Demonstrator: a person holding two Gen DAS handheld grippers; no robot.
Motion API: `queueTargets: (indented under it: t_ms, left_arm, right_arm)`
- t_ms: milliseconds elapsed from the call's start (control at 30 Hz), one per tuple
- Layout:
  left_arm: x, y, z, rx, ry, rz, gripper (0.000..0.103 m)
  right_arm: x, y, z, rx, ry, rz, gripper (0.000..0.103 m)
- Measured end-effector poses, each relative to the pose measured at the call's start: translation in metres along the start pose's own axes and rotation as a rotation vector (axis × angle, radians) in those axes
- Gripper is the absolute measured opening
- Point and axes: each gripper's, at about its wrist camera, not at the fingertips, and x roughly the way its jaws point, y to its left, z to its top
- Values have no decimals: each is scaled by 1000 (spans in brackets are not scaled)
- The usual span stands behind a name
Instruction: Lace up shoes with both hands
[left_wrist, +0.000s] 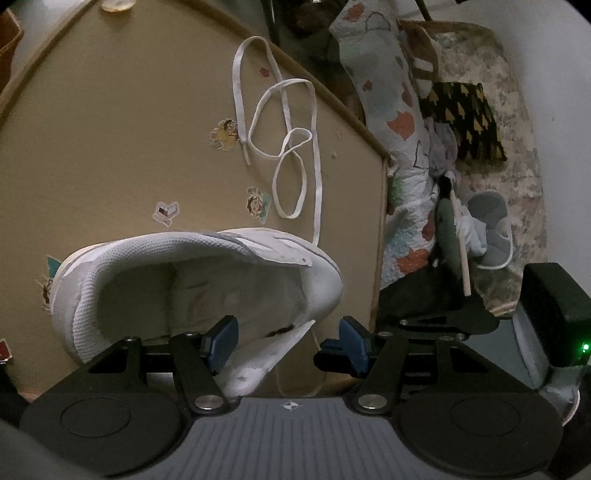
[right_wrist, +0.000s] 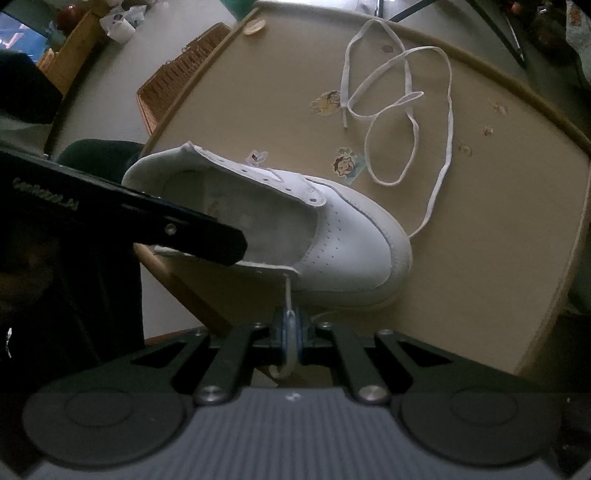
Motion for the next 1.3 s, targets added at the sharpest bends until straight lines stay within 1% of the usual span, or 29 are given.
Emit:
queueTargets:
  t_ms: [233,467,967,1100,1300]
  left_arm:
    - [-3,6,-1,-12,-14,-18,61]
    - [-4,10,0,-24,-23,-33,61]
    - [-2,13,0,-16,-25,-51,61]
    - [-2,14,0,-15,-24,-57,61]
    - [1,15,0,-12,-16,-67,61]
  right_arm:
    - [8,2,4,-2,35,-10,5]
    - [8,5,10,-4,49,-18,5]
    - [11,7,17,5,88,-36,5]
    - [11,8,21,2,91,-45,5]
    - [8,7,24,14,67,-55,5]
